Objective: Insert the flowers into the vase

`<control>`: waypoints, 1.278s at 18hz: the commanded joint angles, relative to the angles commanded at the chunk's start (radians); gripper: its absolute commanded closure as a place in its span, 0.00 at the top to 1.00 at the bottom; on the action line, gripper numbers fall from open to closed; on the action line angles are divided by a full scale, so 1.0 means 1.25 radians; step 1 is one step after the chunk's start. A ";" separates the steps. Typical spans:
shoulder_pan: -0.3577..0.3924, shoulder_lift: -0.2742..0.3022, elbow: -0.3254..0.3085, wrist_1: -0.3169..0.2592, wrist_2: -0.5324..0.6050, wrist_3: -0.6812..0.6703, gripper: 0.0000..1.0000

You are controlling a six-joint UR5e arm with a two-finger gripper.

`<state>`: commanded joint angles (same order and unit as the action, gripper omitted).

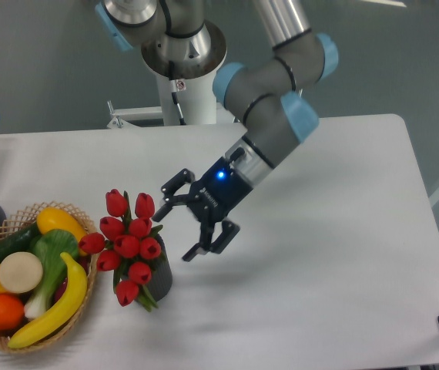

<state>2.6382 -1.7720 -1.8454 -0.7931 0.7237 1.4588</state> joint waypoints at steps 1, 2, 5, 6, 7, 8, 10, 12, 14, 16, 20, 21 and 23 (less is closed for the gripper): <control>0.018 0.014 0.002 0.001 0.018 0.001 1.00; 0.036 0.033 0.006 0.000 0.037 0.002 1.00; 0.068 0.101 0.034 -0.046 0.183 0.009 1.00; 0.071 0.119 0.053 -0.094 0.233 0.010 1.00; 0.079 0.135 0.072 -0.150 0.266 0.015 1.00; 0.084 0.146 0.092 -0.210 0.286 0.029 1.00; 0.099 0.160 0.140 -0.317 0.302 0.100 1.00; 0.128 0.180 0.170 -0.390 0.341 0.179 1.00; 0.147 0.192 0.199 -0.448 0.351 0.219 1.00; 0.168 0.199 0.218 -0.504 0.354 0.273 1.00; 0.237 0.220 0.217 -0.542 0.355 0.435 1.00; 0.255 0.225 0.215 -0.546 0.356 0.466 1.00; 0.268 0.232 0.211 -0.558 0.357 0.474 1.00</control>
<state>2.9728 -1.4819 -1.5815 -1.4909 1.1704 2.0509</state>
